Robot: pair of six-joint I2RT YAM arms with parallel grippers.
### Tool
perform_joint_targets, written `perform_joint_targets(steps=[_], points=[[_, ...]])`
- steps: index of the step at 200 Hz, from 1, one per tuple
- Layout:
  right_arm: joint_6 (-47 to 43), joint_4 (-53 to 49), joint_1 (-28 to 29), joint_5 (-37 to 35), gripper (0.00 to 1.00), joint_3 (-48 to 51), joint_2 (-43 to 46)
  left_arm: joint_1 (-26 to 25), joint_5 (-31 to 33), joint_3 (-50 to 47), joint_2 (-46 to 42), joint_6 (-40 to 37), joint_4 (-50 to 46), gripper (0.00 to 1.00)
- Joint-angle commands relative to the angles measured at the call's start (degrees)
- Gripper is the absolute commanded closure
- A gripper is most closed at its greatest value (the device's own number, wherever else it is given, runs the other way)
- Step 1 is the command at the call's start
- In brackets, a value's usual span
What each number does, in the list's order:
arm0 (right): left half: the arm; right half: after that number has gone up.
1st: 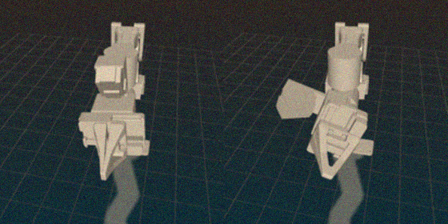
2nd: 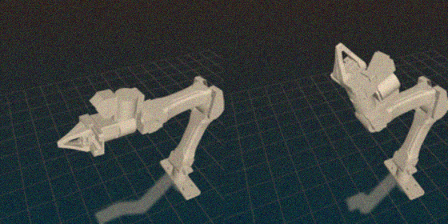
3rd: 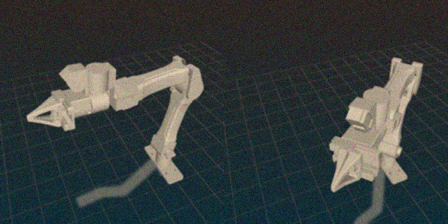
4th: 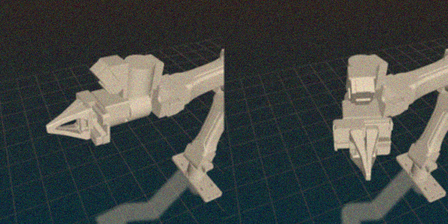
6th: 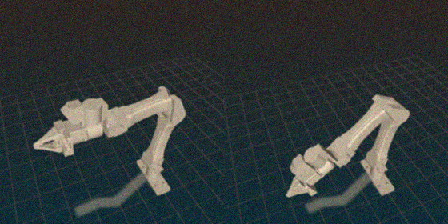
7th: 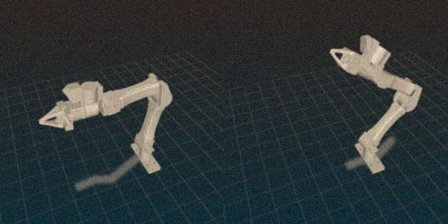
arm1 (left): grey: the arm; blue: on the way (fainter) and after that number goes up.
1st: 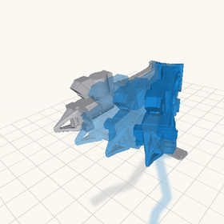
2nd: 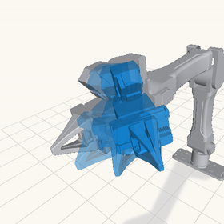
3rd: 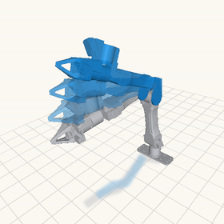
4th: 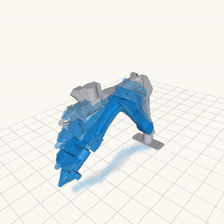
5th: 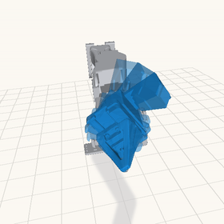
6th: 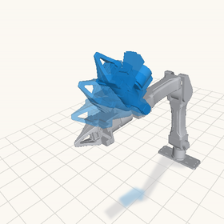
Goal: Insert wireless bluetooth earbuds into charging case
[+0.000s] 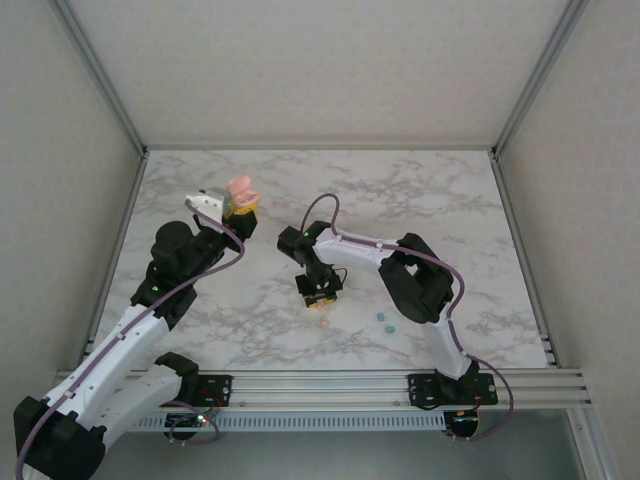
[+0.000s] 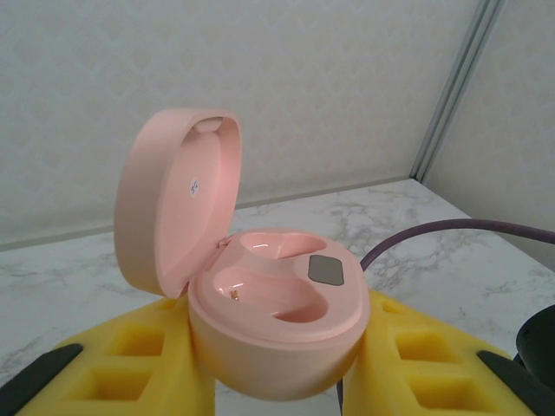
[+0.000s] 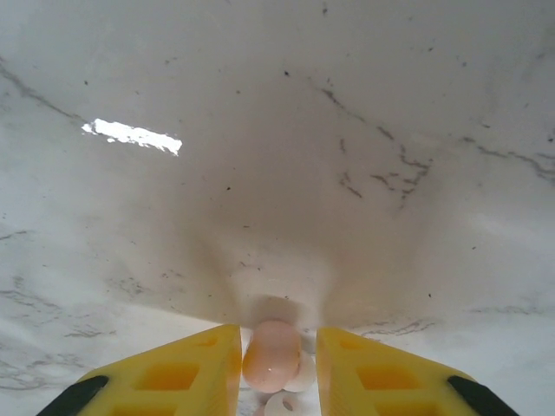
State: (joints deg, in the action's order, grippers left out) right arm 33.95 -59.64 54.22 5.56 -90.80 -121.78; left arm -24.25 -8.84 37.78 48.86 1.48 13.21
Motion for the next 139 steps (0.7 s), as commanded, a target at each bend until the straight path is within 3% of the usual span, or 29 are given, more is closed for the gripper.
perform_joint_targets(steps=[1, 139], points=[[0.92, -2.35, 0.83, -1.43, 0.71, -1.31, -1.56, 0.52, -0.03, 0.29, 0.18, -0.51, 1.46, 0.76], [1.34, -1.58, 1.19, -2.77, 0.77, -0.21, -1.51, 0.52, -0.06, 0.23, 0.01, -0.42, 1.29, 0.76]])
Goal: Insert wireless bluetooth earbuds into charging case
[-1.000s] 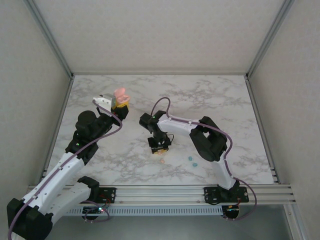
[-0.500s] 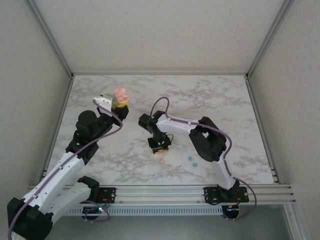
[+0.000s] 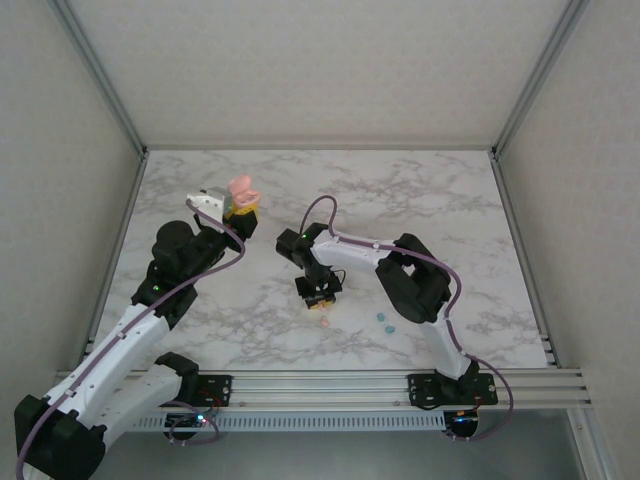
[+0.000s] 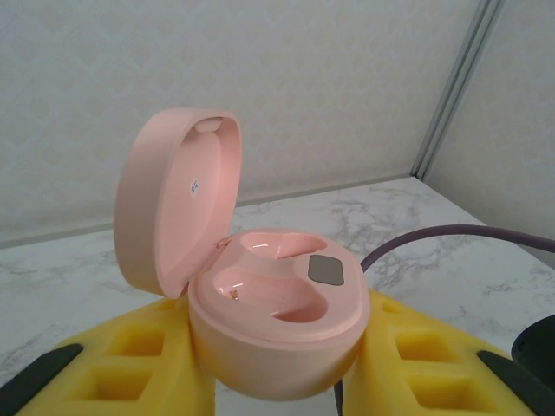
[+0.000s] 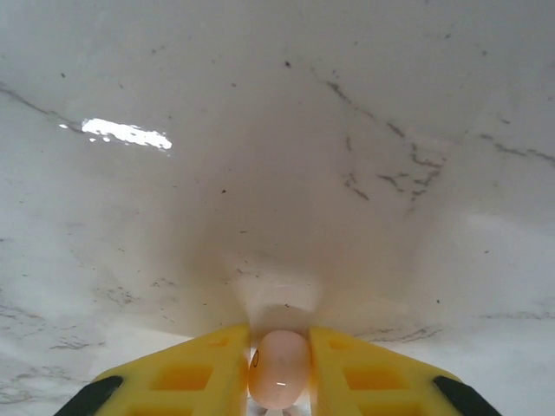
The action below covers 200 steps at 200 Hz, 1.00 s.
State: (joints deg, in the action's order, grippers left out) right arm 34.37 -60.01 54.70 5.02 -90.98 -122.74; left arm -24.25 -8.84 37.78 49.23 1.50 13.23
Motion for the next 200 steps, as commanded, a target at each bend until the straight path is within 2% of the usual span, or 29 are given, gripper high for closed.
perform_joint_targets(steps=[1, 26, 55, 109, 200], points=[[0.94, -1.19, 0.65, -2.26, 0.77, -0.01, -0.47, 0.52, -0.05, 0.25, -0.36, -0.44, 1.27, 0.76], [0.41, -0.62, 0.06, -2.47, 0.77, 0.19, 1.08, 0.48, -0.04, 0.24, -0.44, -0.35, 1.27, 0.76], [-0.42, -1.26, -0.47, -2.5, 0.72, -0.41, 0.58, 0.52, -0.04, 0.27, -0.54, -0.35, 1.2, 0.76], [-0.88, -1.77, -0.47, -2.46, 0.68, -2.04, -0.43, 0.52, -0.04, 0.1, -0.45, -0.27, 1.27, 0.76], [-0.53, -1.78, -0.46, -2.05, 0.72, -1.52, -1.14, 0.52, 0.21, 0.1, -0.32, -0.53, 1.18, 0.76]])
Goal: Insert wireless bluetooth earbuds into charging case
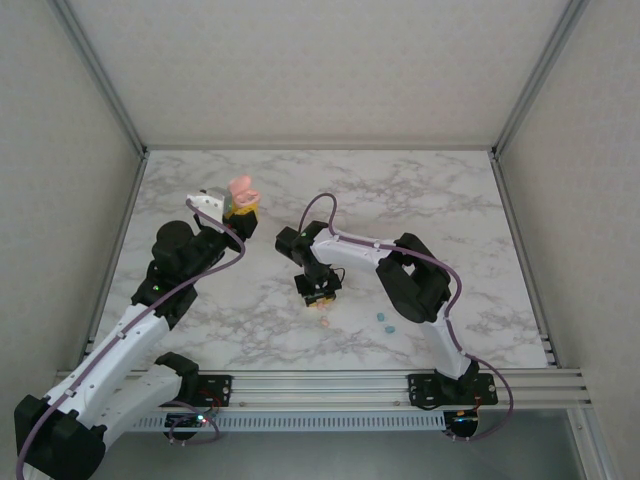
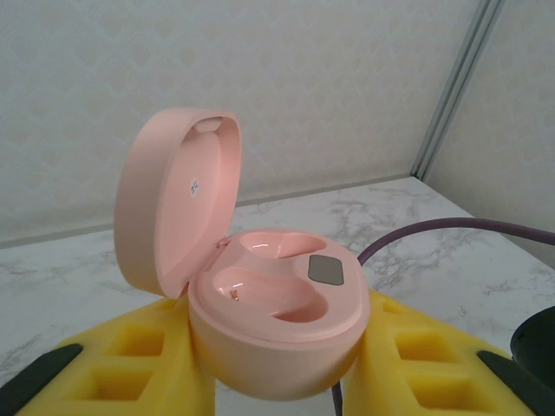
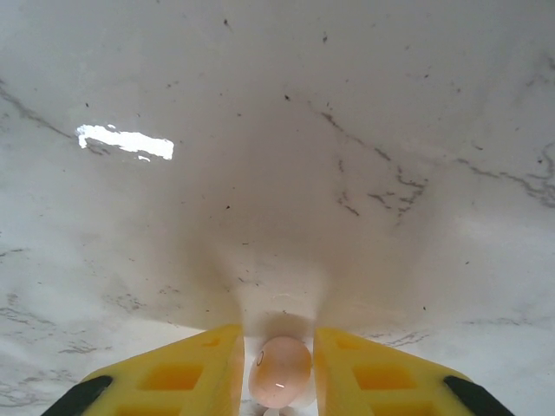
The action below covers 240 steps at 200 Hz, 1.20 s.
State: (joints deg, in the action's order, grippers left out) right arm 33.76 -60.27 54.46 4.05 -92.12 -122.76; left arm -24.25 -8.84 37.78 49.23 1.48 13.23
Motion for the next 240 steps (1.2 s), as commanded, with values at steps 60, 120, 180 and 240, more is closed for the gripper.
perform_joint_targets(steps=[60, 120, 180, 240], points=[[0.48, -0.58, -0.25, -0.37, 0.73, 1.39, -0.96, 0.52, -0.12, 0.2, 0.07, -0.14, 1.44, 0.76], [0.64, 0.35, -0.25, -0.07, 0.75, 2.12, -0.52, 0.52, -0.21, 0.37, -0.1, -0.15, 1.18, 0.76], [0.82, 5.9, -2.67, 4.32, 0.8, 5.5, 7.56, 0.51, -0.24, 0.54, 0.16, 0.26, 1.37, 0.76], [3.08, 24.49, -14.7, 34.72, 0.8, 15.04, 21.96, 0.95, -0.27, 0.98, 1.71, 0.73, 2.27, 0.76]])
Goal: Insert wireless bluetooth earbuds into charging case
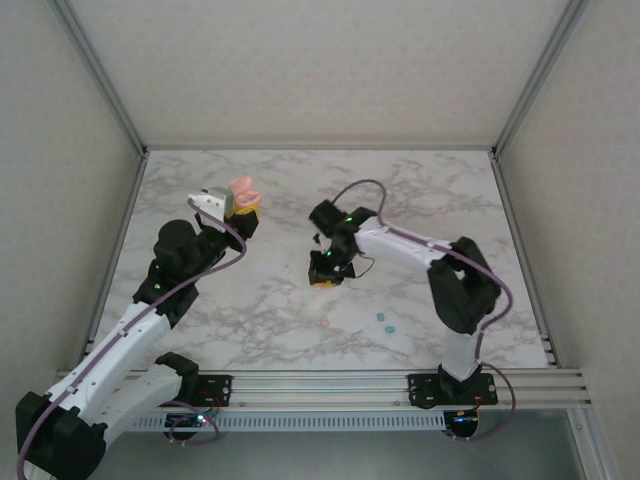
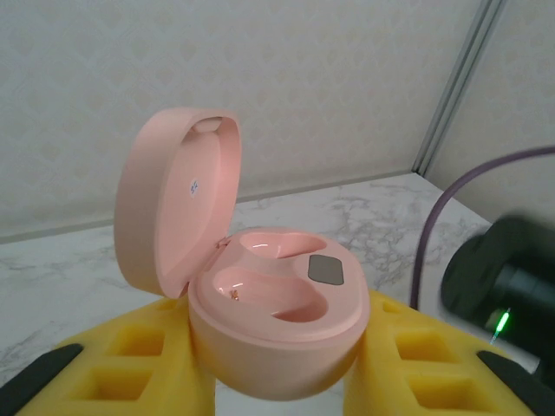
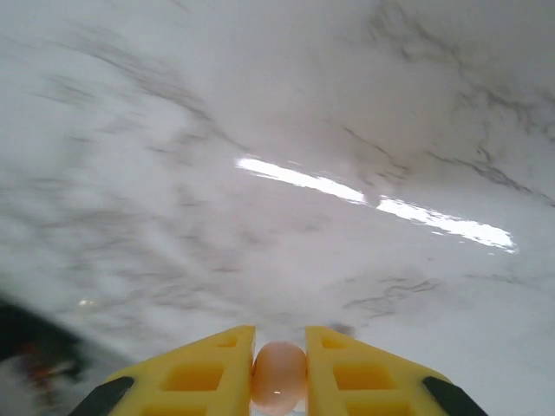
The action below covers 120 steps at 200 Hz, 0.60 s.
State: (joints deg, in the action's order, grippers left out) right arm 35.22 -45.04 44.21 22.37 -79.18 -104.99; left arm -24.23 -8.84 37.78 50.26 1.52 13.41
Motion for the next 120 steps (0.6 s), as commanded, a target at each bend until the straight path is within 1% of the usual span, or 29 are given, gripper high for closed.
perform_joint_targets(steps=[1, 19, 43, 76, 105, 120], points=[[1.7, 9.57, -4.69, 16.62, 0.8, 2.23, 4.36, 0.98, -0.29, 0.98, 0.75, 0.68, 2.12, 0.76], [4.76, 17.34, -8.67, 27.51, 0.81, 4.92, 7.03, 1.44, -1.54, 1.15, 1.7, 0.93, 2.65, 0.76], [7.03, 22.37, -12.88, 36.74, 0.81, 5.26, 8.57, 2.24, -3.8, 1.29, 3.1, 1.12, 3.68, 0.76], [12.77, 30.8, -16.31, 44.25, 0.81, 5.38, 9.63, 2.54, -9.17, 2.71, 6.17, 0.04, 4.03, 0.76], [16.63, 35.85, -17.59, 47.67, 0.81, 4.64, 10.41, 2.42, -15.15, 3.14, 8.82, -0.69, 6.37, 0.77], [18.49, 38.2, -17.96, 48.74, 0.8, 4.15, 10.85, 2.35, -17.08, 2.72, 9.75, -1.11, 8.58, 0.77]])
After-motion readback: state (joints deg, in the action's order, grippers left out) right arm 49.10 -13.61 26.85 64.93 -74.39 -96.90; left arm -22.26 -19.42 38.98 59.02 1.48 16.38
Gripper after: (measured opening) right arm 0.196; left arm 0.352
